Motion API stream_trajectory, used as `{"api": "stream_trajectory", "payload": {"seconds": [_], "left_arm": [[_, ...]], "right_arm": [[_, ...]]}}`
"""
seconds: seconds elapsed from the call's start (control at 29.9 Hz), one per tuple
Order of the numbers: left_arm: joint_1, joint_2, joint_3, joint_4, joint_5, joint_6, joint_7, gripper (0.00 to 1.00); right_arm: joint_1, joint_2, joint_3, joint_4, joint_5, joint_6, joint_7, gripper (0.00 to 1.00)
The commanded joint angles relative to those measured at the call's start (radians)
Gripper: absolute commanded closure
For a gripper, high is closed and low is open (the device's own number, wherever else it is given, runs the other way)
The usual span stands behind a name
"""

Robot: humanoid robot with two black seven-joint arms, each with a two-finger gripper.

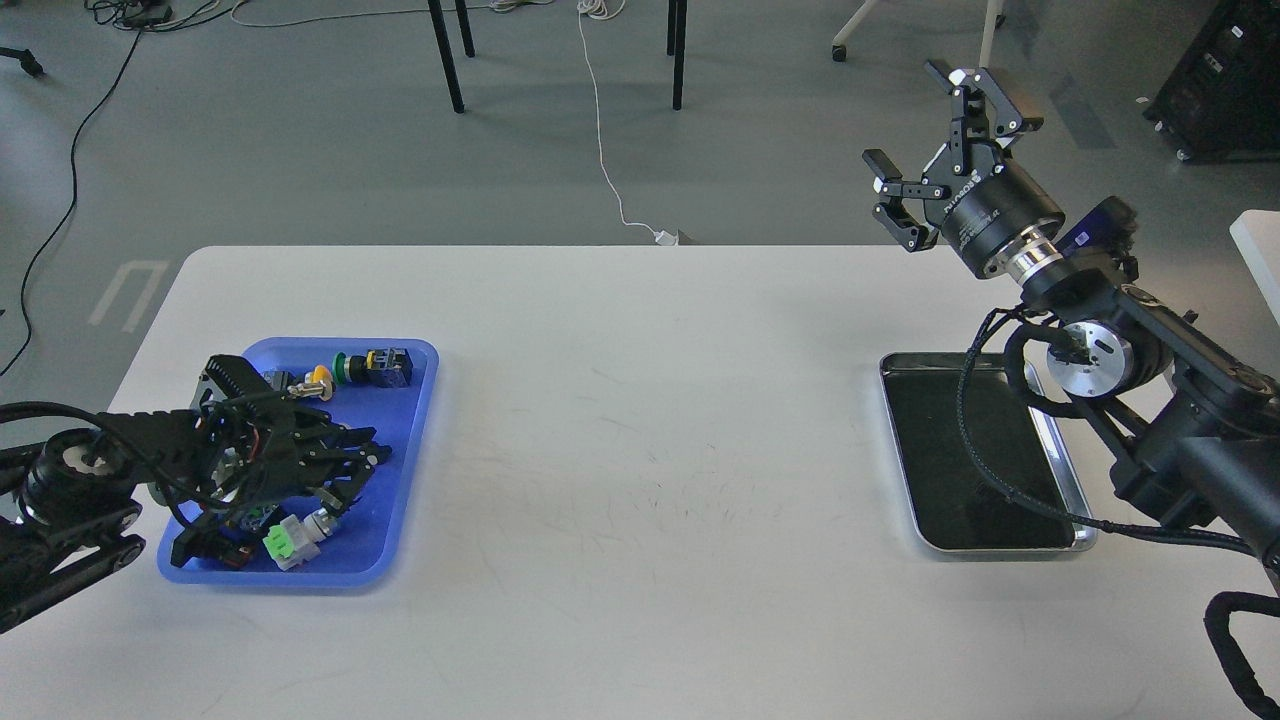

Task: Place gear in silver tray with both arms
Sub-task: 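Lift the gear and carry it toward the table center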

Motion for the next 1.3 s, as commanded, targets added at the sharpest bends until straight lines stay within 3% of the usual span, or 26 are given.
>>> {"api": "stream_trajectory", "payload": {"seconds": [0.0, 0.33, 0.47, 0.64, 0.8, 0.97, 1.17, 1.27], "left_arm": [[-0.001, -0.003, 0.000, 0.000, -0.001, -0.002, 0.000, 0.82], [-0.087, 0.051, -0.016, -0.029, -0.090, 0.000, -0.027, 0.86], [-0.145, 0.089, -0.020, -0.040, -0.164, 0.000, -0.062, 0.86], [-0.260, 0.077, -0.016, -0.102, -0.237, -0.020, -0.053, 0.86], [-0.326, -0.078, -0.013, -0.100, -0.239, -0.051, -0.046, 0.87], [-0.325, -0.226, -0.004, -0.084, -0.231, -0.059, 0.014, 0.87], [-0.322, -0.464, -0.003, -0.044, -0.230, -0.085, 0.095, 0.87], [-0.325, -0.544, -0.001, -0.008, -0.230, -0.086, 0.105, 0.87]], "right_arm": [[0.000, -0.006, 0.000, 0.000, 0.000, 0.000, 0.000, 0.01], [0.002, -0.022, 0.003, 0.003, 0.002, -0.002, 0.000, 0.01], [0.000, -0.071, 0.006, 0.034, 0.002, -0.002, 0.002, 0.01], [-0.007, -0.169, 0.005, 0.093, 0.002, -0.002, 0.002, 0.01], [-0.038, -0.330, -0.020, 0.179, 0.000, 0.000, -0.008, 0.01], [-0.107, -0.491, -0.087, 0.291, 0.000, -0.005, -0.009, 0.01], [-0.216, -0.540, -0.109, 0.314, -0.003, -0.026, -0.017, 0.01], [-0.276, -0.557, -0.133, 0.328, -0.001, -0.057, -0.020, 0.01]]}}
